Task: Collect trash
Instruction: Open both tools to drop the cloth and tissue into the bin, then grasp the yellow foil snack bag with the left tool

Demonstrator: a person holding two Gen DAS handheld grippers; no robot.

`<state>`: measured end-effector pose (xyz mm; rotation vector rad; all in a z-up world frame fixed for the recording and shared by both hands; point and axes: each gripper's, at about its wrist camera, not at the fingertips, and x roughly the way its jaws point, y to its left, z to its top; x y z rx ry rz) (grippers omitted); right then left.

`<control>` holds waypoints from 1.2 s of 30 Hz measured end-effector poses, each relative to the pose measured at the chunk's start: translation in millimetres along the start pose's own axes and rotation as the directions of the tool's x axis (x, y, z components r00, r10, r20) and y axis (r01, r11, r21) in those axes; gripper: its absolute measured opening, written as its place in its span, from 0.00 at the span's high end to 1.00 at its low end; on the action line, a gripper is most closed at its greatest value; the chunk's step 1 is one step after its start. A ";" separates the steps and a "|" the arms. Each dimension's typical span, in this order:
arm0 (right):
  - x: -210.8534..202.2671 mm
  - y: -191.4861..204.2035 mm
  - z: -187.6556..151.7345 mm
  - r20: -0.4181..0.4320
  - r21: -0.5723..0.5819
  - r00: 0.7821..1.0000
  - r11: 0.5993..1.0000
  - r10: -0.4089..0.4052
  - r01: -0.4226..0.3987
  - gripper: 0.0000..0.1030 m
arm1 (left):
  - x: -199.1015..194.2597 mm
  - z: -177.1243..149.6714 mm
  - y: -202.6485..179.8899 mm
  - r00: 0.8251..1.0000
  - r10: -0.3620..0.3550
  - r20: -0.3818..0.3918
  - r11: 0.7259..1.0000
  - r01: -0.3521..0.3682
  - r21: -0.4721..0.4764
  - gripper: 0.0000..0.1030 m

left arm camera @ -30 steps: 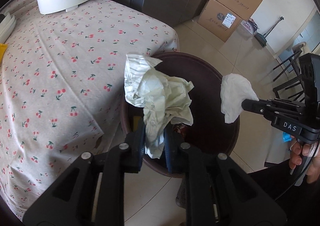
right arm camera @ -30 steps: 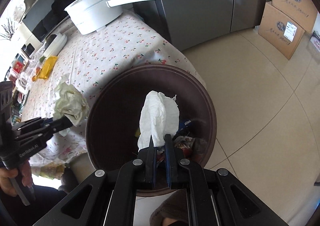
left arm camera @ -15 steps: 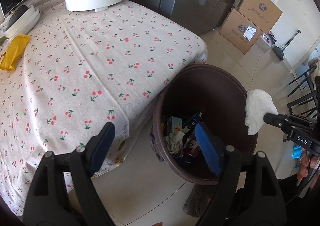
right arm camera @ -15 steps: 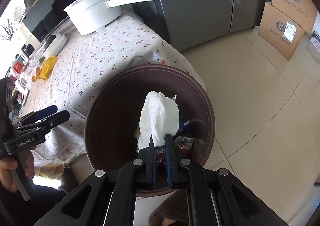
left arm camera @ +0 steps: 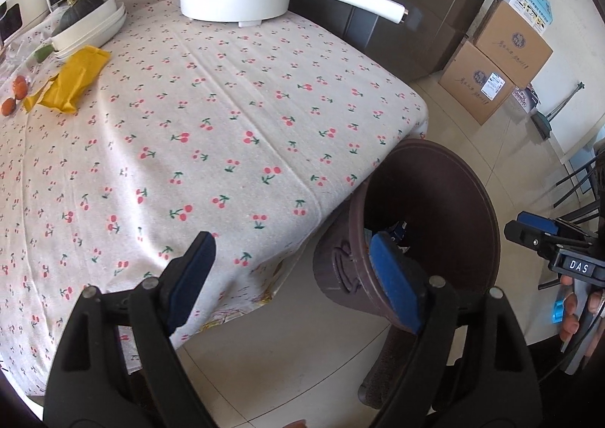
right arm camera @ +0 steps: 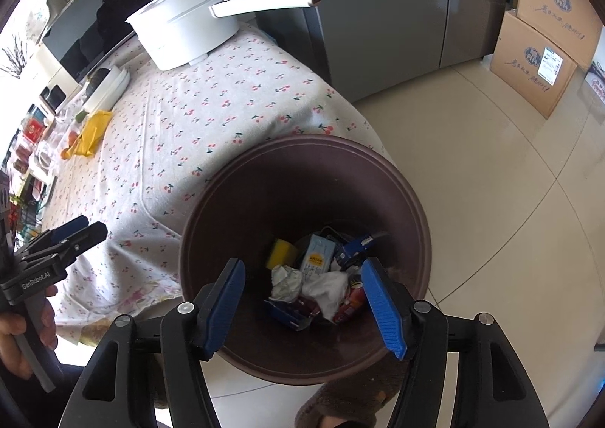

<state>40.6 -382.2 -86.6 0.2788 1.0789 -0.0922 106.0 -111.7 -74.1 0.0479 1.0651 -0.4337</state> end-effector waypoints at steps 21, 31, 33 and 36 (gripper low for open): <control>13.9 127.4 37.4 0.005 -0.174 0.999 0.984 0.032 -0.031 0.18 | -52.6 -15.8 125.1 0.983 0.173 0.062 0.950 -0.150 -0.273 0.06; 37.8 205.7 67.1 -0.003 -0.267 0.998 0.962 0.063 -0.061 0.18 | -54.0 15.3 198.5 0.952 0.304 0.029 0.918 -0.285 -0.277 0.06; 45.7 216.6 72.7 -0.009 -0.280 0.998 0.958 0.063 -0.063 0.18 | -44.5 26.5 212.8 0.950 0.311 0.007 0.917 -0.298 -0.266 0.06; 56.8 224.1 81.7 -0.014 -0.266 0.998 0.962 0.057 -0.059 0.18 | -30.8 47.7 228.4 0.946 0.323 0.013 0.916 -0.309 -0.255 0.06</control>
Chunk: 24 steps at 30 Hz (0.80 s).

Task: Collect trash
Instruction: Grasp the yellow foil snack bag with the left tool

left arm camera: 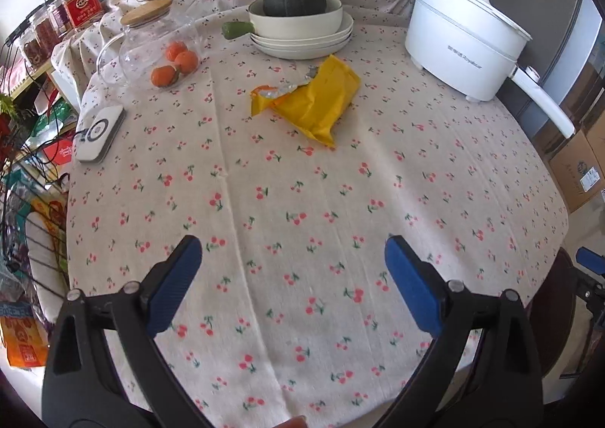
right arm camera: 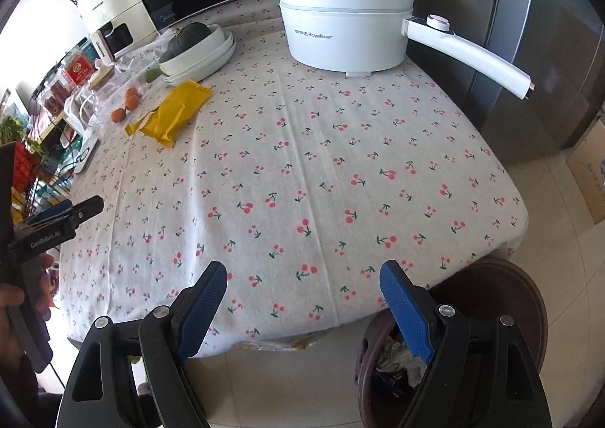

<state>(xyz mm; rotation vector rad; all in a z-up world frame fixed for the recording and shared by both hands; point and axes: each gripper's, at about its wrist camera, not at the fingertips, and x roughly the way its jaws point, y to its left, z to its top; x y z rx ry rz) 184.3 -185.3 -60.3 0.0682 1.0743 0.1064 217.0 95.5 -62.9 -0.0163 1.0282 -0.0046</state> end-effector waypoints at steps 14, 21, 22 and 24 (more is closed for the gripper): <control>35.3 -26.7 26.1 -0.048 0.042 0.997 0.997 -0.067 0.069 0.18 | 94.8 93.0 -36.1 0.994 0.101 0.039 0.986 -0.105 0.132 0.10; 43.9 -26.9 24.2 -0.075 0.021 0.993 0.996 -0.088 0.090 0.18 | 106.6 87.0 -27.9 1.000 0.009 0.000 0.999 -0.009 0.043 0.58; 44.2 -26.6 23.7 -0.076 0.021 0.993 0.996 -0.091 0.092 0.18 | 104.0 84.0 -26.2 1.000 -0.013 0.000 0.999 0.013 0.034 0.73; 44.2 -25.8 23.7 -0.076 0.023 0.993 0.995 -0.094 0.096 0.18 | 97.5 78.1 -23.6 1.000 -0.026 -0.002 0.999 0.026 0.028 0.85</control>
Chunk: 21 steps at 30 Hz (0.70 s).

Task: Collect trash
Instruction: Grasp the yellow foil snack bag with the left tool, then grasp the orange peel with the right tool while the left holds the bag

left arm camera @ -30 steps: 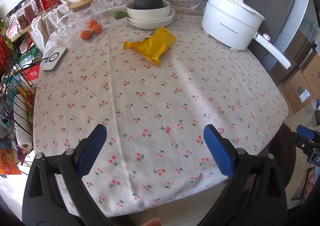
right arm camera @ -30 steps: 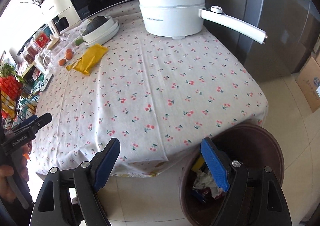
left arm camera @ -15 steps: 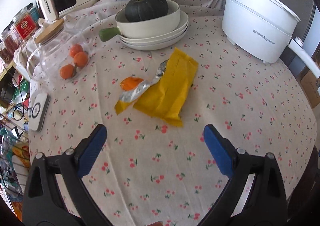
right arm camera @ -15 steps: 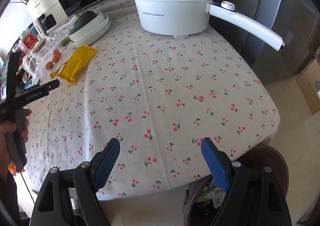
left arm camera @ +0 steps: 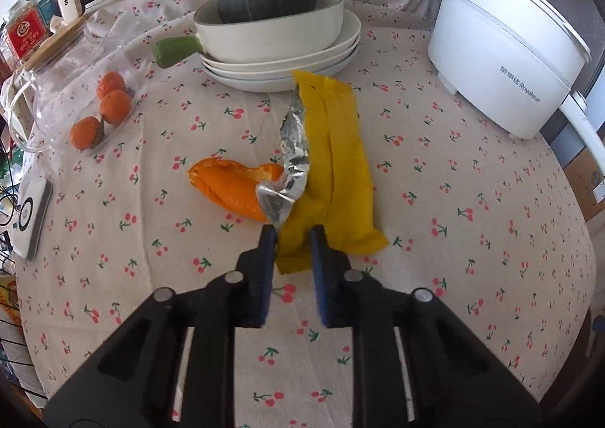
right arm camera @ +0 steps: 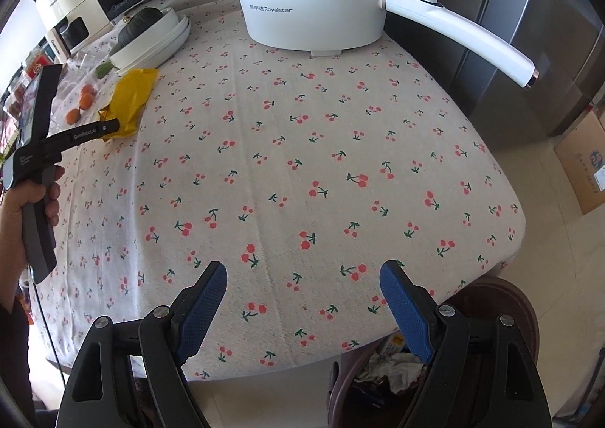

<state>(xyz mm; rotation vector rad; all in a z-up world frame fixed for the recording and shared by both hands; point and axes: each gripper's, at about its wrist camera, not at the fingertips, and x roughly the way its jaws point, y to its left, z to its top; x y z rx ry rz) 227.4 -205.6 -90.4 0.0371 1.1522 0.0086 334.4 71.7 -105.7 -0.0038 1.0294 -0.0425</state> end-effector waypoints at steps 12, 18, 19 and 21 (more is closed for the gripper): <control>6.5 38.6 3.2 0.006 -0.002 0.999 0.999 0.035 -0.035 0.18 | -78.3 -48.1 49.8 0.990 -0.137 0.026 0.990 0.137 -0.029 0.97; 18.4 87.4 16.1 -0.011 -0.053 0.995 0.994 0.095 -0.095 0.18 | -103.5 -77.8 101.0 0.996 -0.088 0.033 0.990 0.091 -0.108 0.97; 22.9 99.5 23.8 -0.012 -0.059 0.994 0.992 0.109 -0.109 0.18 | -102.0 -82.6 108.9 0.996 -0.082 0.019 0.988 0.084 -0.130 0.97; 32.7 125.5 41.6 -0.003 -0.078 0.991 0.988 0.133 -0.133 0.18 | -96.8 -90.4 120.4 0.998 -0.064 -0.005 0.986 0.063 -0.157 0.97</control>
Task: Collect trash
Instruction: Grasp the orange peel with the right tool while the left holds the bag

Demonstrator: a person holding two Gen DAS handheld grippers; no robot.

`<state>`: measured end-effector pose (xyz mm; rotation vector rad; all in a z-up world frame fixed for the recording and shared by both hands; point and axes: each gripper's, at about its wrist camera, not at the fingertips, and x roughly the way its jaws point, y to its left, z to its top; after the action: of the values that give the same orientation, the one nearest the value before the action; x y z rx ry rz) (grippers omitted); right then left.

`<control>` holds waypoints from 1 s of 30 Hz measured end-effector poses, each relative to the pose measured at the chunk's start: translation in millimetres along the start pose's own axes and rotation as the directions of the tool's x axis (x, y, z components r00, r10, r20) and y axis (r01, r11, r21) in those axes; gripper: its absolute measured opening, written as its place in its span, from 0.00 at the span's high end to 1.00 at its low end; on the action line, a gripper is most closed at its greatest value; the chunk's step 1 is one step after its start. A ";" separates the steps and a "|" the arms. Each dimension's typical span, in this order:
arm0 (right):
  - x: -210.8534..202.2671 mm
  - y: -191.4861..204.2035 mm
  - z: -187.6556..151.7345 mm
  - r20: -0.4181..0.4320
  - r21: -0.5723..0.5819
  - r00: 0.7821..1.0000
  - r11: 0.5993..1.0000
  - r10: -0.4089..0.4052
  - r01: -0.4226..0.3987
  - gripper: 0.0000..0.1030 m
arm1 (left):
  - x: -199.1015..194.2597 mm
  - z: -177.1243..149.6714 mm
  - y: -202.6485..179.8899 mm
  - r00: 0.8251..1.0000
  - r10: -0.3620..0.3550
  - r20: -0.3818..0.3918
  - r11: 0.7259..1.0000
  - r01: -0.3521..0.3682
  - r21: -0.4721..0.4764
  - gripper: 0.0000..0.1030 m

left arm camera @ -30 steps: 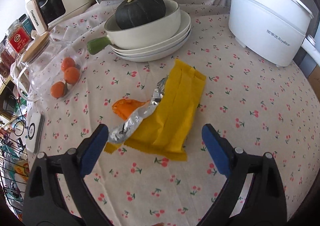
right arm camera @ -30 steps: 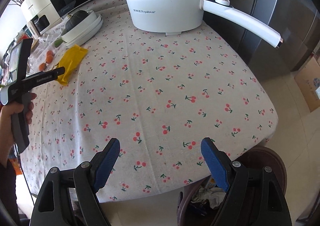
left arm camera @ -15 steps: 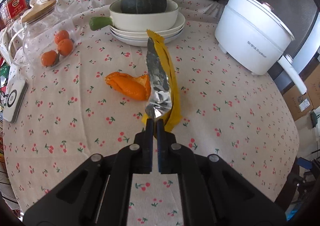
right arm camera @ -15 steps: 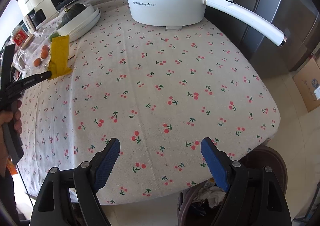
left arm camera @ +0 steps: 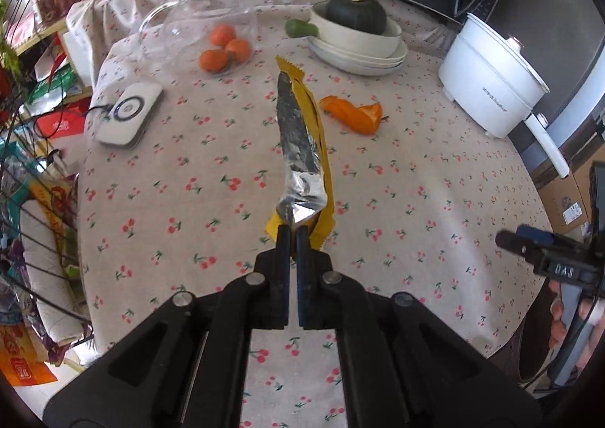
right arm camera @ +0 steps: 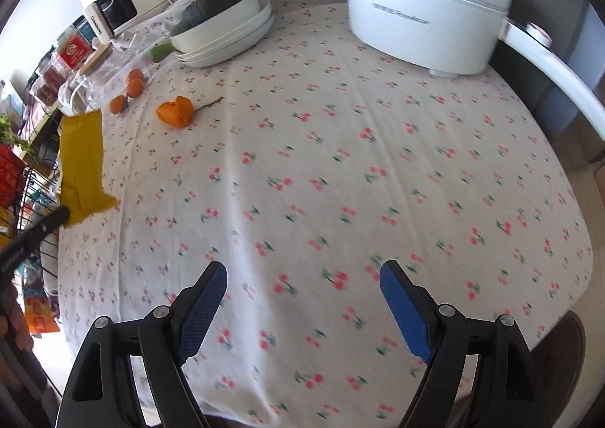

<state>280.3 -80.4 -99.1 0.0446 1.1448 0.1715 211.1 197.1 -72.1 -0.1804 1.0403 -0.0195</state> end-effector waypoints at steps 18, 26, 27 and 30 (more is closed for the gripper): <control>138.8 158.2 119.3 0.083 -0.300 0.996 0.954 0.027 0.000 0.21 | 22.9 -10.3 57.4 0.998 -0.002 -0.062 0.992 -0.005 -0.125 0.96; 123.5 170.6 115.8 0.109 -0.343 0.992 0.939 0.068 -0.027 0.69 | 16.5 -9.9 47.2 0.998 -0.005 -0.059 0.994 -0.001 -0.109 0.97; 118.0 168.3 112.7 0.101 -0.344 0.992 0.938 0.073 -0.034 0.70 | 14.2 -10.3 44.9 0.998 -0.005 -0.056 0.994 -0.001 -0.108 0.97; 98.2 157.9 98.6 0.101 -0.372 0.993 0.928 0.063 -0.021 0.74 | 5.8 -11.2 37.0 0.999 -0.009 -0.048 0.994 0.004 -0.106 0.97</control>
<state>391.5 96.0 -127.4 -0.2542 0.9850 0.4169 201.9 231.4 -88.4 -0.2802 1.0898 0.0255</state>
